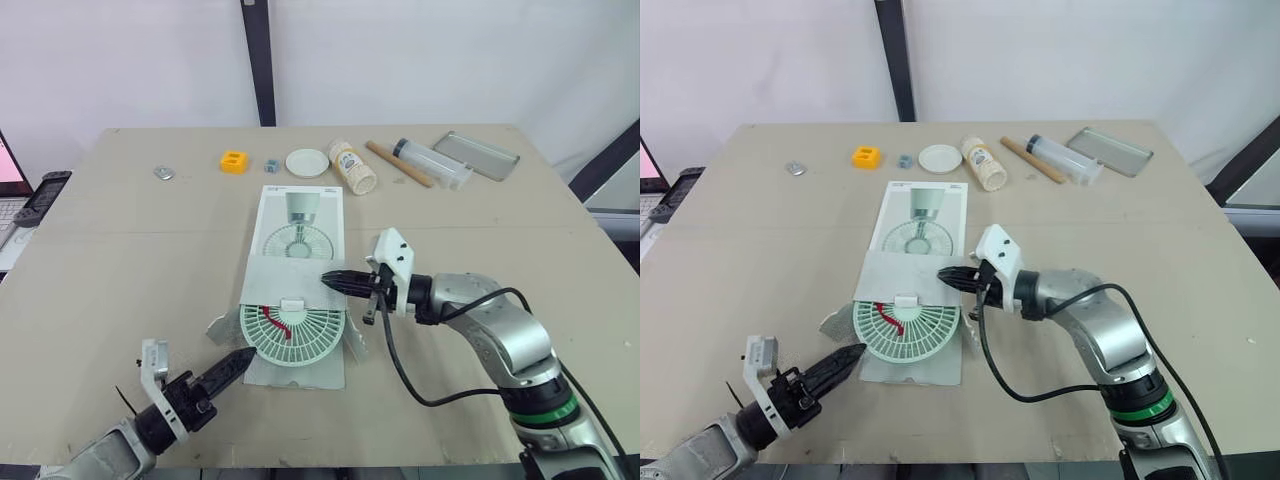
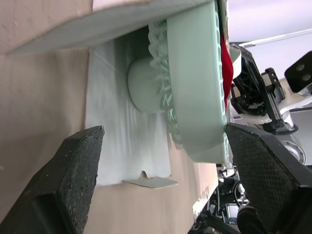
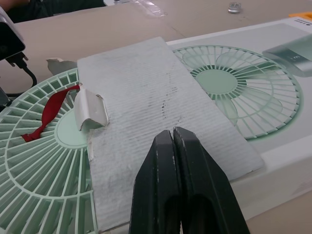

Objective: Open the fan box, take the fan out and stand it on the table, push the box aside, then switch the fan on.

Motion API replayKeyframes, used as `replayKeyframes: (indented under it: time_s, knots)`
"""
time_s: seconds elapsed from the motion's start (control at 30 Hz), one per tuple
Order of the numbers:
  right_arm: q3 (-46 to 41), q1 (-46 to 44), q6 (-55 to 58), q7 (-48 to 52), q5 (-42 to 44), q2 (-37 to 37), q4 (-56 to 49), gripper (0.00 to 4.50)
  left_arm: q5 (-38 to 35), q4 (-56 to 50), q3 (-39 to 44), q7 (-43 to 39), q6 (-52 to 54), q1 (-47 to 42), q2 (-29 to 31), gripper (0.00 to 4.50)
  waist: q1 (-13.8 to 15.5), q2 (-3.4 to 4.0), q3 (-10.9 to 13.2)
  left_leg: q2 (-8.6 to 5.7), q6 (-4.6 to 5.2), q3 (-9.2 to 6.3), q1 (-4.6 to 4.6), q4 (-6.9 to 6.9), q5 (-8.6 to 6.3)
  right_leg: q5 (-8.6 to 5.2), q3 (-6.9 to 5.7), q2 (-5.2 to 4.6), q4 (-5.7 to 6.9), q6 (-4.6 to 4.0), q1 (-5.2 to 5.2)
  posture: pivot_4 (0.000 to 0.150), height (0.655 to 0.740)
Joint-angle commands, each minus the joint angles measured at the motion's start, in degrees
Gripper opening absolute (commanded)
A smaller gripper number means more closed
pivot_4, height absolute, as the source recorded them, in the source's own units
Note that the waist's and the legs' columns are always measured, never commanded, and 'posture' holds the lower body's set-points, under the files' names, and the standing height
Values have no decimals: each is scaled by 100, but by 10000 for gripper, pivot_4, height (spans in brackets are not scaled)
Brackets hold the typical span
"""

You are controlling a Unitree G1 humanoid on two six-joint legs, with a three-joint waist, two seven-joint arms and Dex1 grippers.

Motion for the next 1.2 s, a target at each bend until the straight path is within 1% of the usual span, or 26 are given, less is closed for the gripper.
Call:
replayKeyframes:
  time_s: [0.03,0.27,0.4,0.7,0.93,1.17,1.2]
  knots:
    - [24,-49,-2,-11,-49,12,46,0,267,241,-141,-229,109,-67,2,42168,1,1,-1,0,0,0,0,0,0,0,-1,0,0,0,1,1500,7400]
    - [-18,5,18,-25,-51,-36,10,0,542,300,-307,-415,109,-365,-129,42168,4,2,-1,0,0,-2,0,1,0,0,0,-1,0,0,1,1500,7400]
    - [-25,29,35,-39,-51,-44,-14,0,526,191,-362,-438,111,-539,-220,42168,7,2,-2,-1,0,-5,0,2,0,0,-1,-3,0,0,4,1500,7400]
    - [-14,-8,31,-56,-78,-26,28,0,156,-255,-660,-13,367,-844,-143,42168,5,1,-1,0,0,-7,0,1,0,0,0,-2,0,0,1,1500,7400]
    - [11,9,32,-61,-78,-7,19,0,-214,-318,-649,560,124,-1137,-358,42168,9,0,-1,-1,-1,-7,0,2,1,0,-1,-3,0,0,3,1500,7400]
    - [7,13,32,-70,-83,-10,8,0,-378,-363,-939,844,211,-1223,-336,42168,7,0,-1,-2,-2,-6,-1,2,1,0,0,-2,0,0,3,1500,7400]
    - [6,15,32,-72,-83,-11,6,0,-390,-348,-964,845,218,-1224,-318,39848,7,0,-1,-1,-2,-6,0,2,1,0,0,-2,0,0,3,1500,7400]
